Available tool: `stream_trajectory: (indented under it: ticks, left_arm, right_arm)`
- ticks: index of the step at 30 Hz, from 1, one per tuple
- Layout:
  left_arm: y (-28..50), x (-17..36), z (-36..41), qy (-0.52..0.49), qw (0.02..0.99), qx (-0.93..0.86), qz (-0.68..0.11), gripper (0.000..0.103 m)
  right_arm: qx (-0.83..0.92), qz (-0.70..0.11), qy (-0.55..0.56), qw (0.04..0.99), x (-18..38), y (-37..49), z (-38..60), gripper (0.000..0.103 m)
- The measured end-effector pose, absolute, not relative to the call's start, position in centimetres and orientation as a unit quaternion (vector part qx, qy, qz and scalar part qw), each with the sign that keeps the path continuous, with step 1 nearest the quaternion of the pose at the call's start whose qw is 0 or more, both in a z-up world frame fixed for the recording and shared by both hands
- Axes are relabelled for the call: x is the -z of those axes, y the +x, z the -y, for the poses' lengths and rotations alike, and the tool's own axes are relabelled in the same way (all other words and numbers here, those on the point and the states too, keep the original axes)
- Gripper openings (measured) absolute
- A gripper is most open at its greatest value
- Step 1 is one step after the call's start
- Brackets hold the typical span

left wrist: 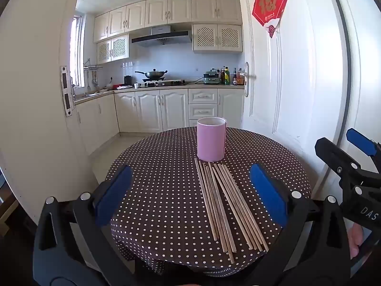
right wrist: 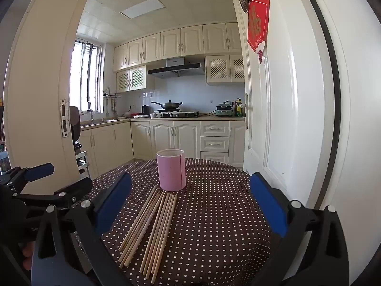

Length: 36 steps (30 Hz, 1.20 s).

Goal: Organize utensils

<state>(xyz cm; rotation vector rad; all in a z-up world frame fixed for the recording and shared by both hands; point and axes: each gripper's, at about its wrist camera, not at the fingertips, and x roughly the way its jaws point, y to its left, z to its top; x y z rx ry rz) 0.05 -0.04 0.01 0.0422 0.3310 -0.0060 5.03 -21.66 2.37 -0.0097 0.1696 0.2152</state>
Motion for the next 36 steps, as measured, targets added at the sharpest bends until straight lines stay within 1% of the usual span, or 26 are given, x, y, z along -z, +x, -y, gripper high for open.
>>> stream_trajectory:
  ticks: [6,12,17,36]
  left_arm:
    - [0.0,-0.2,0.1,0.019,0.987,0.003,-0.162,0.097]
    - [-0.4,-0.5,0.7,0.022,0.987,0.005,-0.157,0.097]
    - [0.2,-0.8,0.5,0.021,0.987,0.005,-0.159,0.097]
    - [0.6,-0.1,0.0,0.019,0.987,0.011,-0.161,0.097]
  right_arm:
    - [-0.114,-0.080,-0.005,0.990,-2.5,4.6,21.9,0.096]
    - [-0.112,-0.094,0.003,0.989,-1.7,5.3,21.9,0.096]
    - [-0.111,-0.102,0.009,0.988,-2.0,5.3,22.1,0.096]
    - [-0.118,-0.111,0.000,0.987,-2.0,5.8,22.0,0.096]
